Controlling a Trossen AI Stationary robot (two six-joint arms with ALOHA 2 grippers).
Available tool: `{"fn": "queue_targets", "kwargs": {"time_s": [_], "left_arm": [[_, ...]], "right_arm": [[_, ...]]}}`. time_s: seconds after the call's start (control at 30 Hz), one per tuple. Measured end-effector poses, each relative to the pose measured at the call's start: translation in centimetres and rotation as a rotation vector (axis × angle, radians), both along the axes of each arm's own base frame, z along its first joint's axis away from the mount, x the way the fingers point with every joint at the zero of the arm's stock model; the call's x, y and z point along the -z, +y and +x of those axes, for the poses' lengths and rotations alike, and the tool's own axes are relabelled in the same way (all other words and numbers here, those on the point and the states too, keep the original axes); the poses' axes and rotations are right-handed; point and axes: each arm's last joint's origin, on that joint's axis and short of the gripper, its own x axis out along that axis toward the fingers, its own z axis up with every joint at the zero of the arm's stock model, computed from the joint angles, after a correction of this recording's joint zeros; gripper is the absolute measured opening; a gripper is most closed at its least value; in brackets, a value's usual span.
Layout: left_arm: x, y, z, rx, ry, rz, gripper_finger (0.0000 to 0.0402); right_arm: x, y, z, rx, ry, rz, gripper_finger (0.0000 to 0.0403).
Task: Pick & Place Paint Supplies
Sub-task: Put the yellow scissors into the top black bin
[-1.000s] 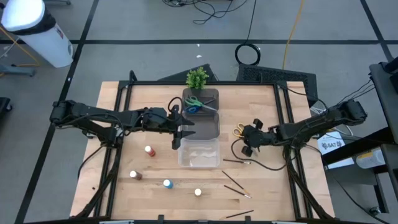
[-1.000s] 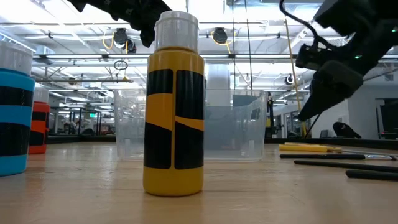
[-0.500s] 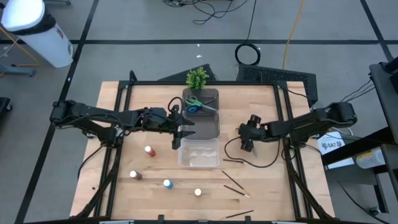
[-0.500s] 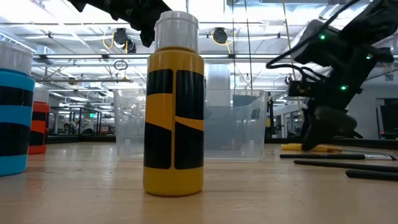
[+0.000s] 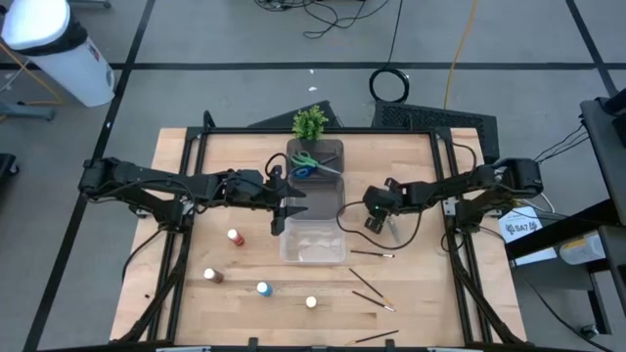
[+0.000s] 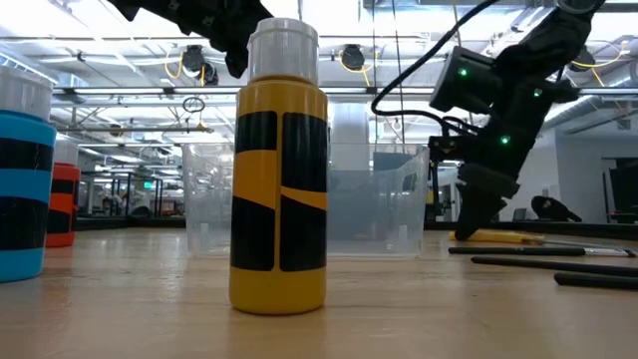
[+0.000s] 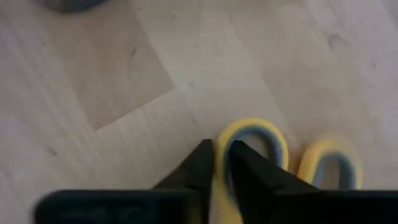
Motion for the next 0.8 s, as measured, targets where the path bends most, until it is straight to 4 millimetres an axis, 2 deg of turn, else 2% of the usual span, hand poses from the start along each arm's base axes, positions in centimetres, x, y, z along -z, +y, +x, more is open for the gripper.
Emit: {"fn": "queue_targets", "kwargs": {"time_s": [0.07,0.13,0.3,0.47,0.8], "left_arm": [[0.0,0.0,0.0,0.000,-0.001,0.000,0.0189],[0.0,0.0,0.0,0.000,-0.001,0.000,0.0189],[0.0,0.0,0.0,0.000,-0.001,0.000,0.0189],[0.0,0.0,0.0,0.000,-0.001,0.000,0.0189],[0.0,0.0,0.0,0.000,-0.001,-0.001,0.0189]], "right_arm": [[0.0,0.0,0.0,-0.005,-0.004,0.000,0.0034],[0.0,0.1,0.1,-0.018,-0.008,0.017,0.0014],[0.0,0.1,0.3,-0.029,-0.038,0.021,0.0036],[0.0,0.1,0.5,-0.050,-0.060,0.037,0.0011],[-0.6,0.2,1.5,-0.094,-0.190,0.046,0.0011]]}}
